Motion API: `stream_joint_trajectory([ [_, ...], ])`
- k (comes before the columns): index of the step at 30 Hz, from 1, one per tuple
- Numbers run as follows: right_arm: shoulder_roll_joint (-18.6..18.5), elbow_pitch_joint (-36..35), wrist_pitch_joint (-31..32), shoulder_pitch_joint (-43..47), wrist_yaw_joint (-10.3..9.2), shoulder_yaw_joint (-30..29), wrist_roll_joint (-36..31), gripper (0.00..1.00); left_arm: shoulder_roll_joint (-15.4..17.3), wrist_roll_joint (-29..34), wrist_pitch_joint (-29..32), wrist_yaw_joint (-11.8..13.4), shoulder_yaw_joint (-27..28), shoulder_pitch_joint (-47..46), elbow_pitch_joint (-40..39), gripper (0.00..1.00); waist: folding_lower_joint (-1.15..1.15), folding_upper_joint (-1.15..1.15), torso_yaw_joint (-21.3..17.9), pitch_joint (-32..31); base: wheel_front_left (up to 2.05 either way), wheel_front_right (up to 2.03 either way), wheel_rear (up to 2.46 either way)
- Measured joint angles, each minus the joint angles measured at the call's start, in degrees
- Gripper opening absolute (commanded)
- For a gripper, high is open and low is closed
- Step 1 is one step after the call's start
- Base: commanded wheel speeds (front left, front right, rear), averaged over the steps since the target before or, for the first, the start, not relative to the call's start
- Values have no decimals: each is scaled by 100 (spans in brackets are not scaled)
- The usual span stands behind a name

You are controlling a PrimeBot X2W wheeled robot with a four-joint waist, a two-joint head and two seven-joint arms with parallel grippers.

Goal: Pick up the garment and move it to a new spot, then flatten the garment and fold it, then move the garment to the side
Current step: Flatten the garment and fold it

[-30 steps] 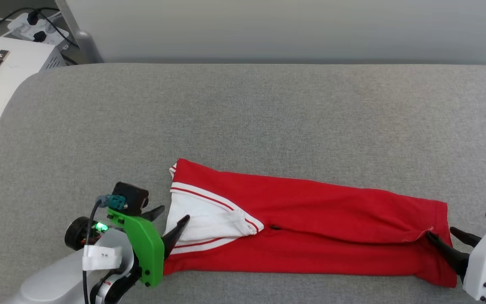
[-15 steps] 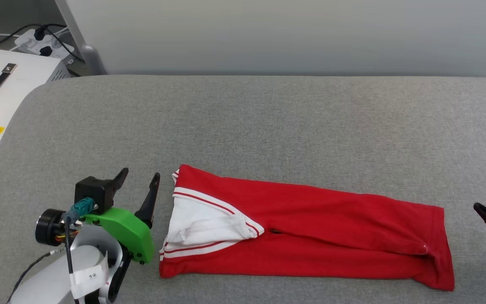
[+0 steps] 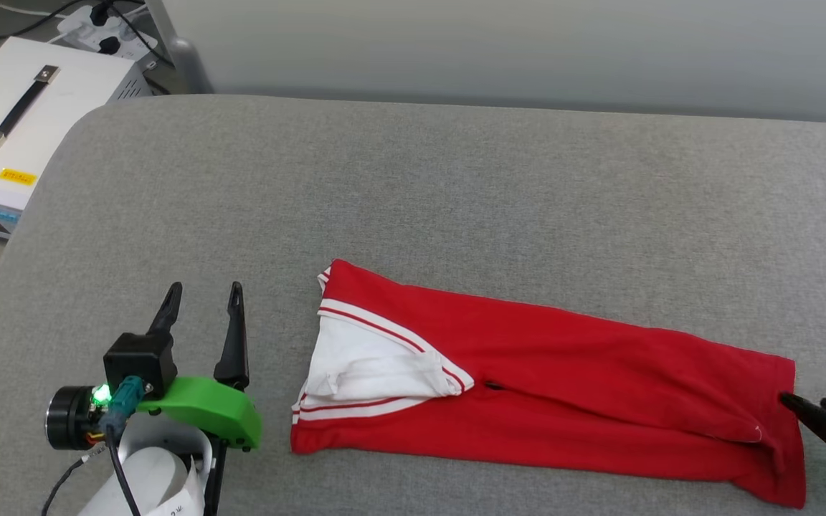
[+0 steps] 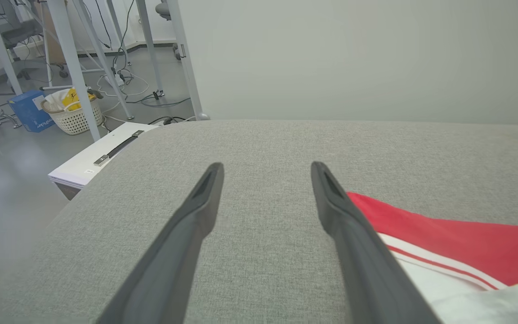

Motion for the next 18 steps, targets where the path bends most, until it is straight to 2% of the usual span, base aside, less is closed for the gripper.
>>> stream_joint_trajectory([
  [7, 162, 419, 0, -148, 0, 285, 35, 100, -646, 823, -1, -335, 810, 454, -26, 100, 0, 0, 179, 142, 0, 0, 0],
  [14, 253, 690, -124, -223, 0, 611, 209, 100, -1274, 1552, -1, -737, 1317, 719, -32, 100, 0, 0, 334, 207, 0, 0, 0],
  [18, 245, 811, -288, -308, 0, 827, 260, 100, -1528, 1922, -1, -902, 1607, 829, -25, 100, 0, 0, 354, 200, 0, 0, 0],
])
